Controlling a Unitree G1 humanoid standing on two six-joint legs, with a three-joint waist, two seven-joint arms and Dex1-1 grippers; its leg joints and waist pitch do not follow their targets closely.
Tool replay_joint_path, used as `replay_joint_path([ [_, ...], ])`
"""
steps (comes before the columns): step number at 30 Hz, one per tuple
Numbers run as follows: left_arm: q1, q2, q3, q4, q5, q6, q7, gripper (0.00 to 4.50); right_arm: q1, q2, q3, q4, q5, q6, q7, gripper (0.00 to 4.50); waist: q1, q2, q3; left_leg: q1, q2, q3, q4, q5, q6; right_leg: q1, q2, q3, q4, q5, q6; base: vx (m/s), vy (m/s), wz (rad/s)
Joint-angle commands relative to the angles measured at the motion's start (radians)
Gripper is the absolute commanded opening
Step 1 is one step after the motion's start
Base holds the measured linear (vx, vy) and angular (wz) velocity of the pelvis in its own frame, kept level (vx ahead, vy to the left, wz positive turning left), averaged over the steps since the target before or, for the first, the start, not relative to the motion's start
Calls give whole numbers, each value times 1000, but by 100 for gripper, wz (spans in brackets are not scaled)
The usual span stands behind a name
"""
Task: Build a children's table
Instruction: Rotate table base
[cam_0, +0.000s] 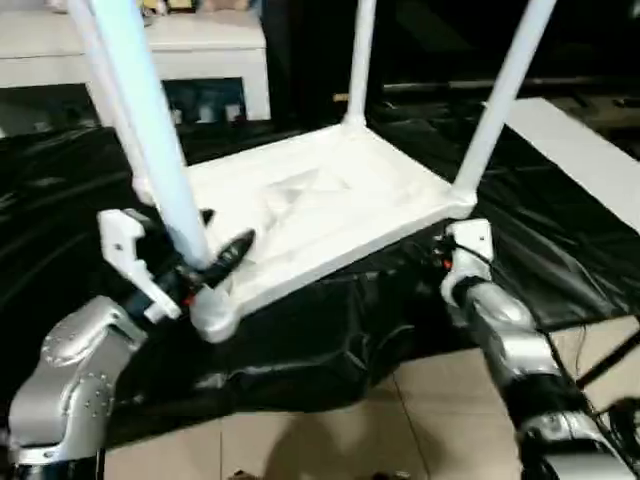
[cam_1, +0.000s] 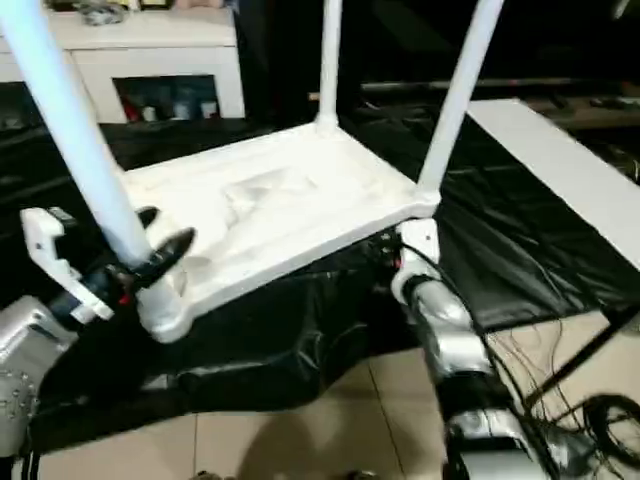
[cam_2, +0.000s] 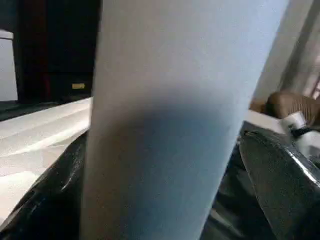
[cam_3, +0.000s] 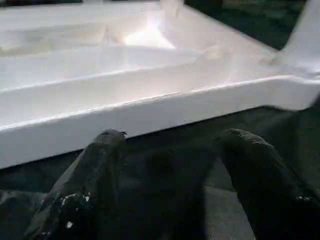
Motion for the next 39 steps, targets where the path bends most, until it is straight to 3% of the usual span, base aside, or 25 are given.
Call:
replay_joint_path([
  [1, 16, -2, -15, -23, -21, 26, -15, 443, -23, 5, -2, 6, 12, -4, 0, 332, 13, -18, -31, 124, -6, -43, 125, -445, -46, -141, -131, 72, -285, -1017, 24, 104, -130, 0],
  [2, 21, 3, -20, -34, -30, 37, -19, 443, -31, 5, 2, 22, 2, -6, -6, 332, 18, -20, -45, 63, -8, -69, 112, -246, -17, -87, -135, 133, -268, -1052, 20, 104, -130, 0],
  [3, 33, 16, -28, -54, -50, 57, -40, 443, -40, 2, 12, 46, -14, -6, -6, 332, 35, 15, -63, -50, -9, -119, 43, -119, -1, 54, -133, 135, -184, -757, -29, 119, -33, -15],
  [4, 48, 30, -35, -78, -75, 76, -62, 443, -49, 1, 19, 75, -28, -11, -6, 332, 52, 22, -77, 19, 17, -90, -18, -114, -37, -7, -25, 65, -139, -358, -79, 68, -49, 17],
  [5, 61, 47, -44, -109, -110, 104, -90, 443, -62, -1, 25, 110, -39, -12, -4, 332, 41, 34, -94, 55, 18, -83, -14, -90, -39, -22, -8, 55, -108, -117, -130, 68, -49, 17],
  [6, 65, 60, -54, -133, -136, 127, -113, 443, -75, -3, 27, 139, -46, -17, -4, 332, 22, 39, -86, 29, 10, -72, -22, -102, -16, -8, 9, 48, -104, 82, -215, -10, -48, 26],
  [7, 60, 68, -64, -149, -153, 145, -129, 443, -89, -6, 27, 166, -50, -21, -8, 332, 15, 33, -81, 5, 7, -67, -23, -143, -12, 8, 2, 53, -104, 117, -252, 0, 0, 0],
  [8, 53, 71, -72, -154, -155, 151, -136, 443, -99, -8, 27, 181, -52, -20, -11, 332, 17, 29, -82, 7, 7, -64, -23, -162, -8, 9, -1, 53, -106, 109, -261, 0, 0, 0],
  [9, 46, 69, -77, -154, -152, 153, -138, 443, -106, -8, 24, 193, -55, -21, -12, 332, 15, 36, -79, 0, 9, -66, -27, -188, -2, 15, -9, 53, -109, 73, -266, 0, 0, 0],
  [11, 5, 48, -104, -137, -110, 127, -128, 443, -132, -10, 26, 224, -60, -22, -6, 332, 9, 26, -73, -4, 15, -66, -33, -220, -16, 22, -16, 55, -121, -18, -242, 0, 0, 0],
  [12, -5, 42, -109, -131, -102, 121, -125, 443, -138, -10, 27, 230, -61, -22, -4, 332, 8, 28, -74, -5, 16, -67, -33, -223, -24, 24, -17, 56, -120, -31, -236, 0, 0, 0],
  [14, -38, 31, -133, -127, -100, 123, -128, 443, -164, -9, 35, 252, -69, -35, 4, 332, 0, 19, -73, -8, 14, -67, -33, -214, -35, 28, -18, 59, -124, -50, -210, 0, 0, 0],
  [21, -119, 16, -210, -127, -104, 149, -164, 443, -251, 32, 63, 351, -96, -91, 52, 332, -14, 18, -74, -13, 13, -65, -29, -179, -30, 29, -19, 59, -122, -34, -220, 0, 0, 0],
  [31, -216, -72, -314, -78, -64, 126, -167, 443, -284, 120, 104, 399, -119, -119, 141, 332, -40, 18, -75, -20, 15, -68, -28, -172, -16, 38, -23, 57, -122, -21, -252, 0, 0, 0],
  [39, -291, -135, -370, 25, 2, 72, -188, 443, -309, 177, 129, 423, -134, -151, 227, 332, -42, 19, -76, -15, 19, -67, -27, -177, -7, 37, -25, 57, -123, -12, -271, 0, 0, 0],
])
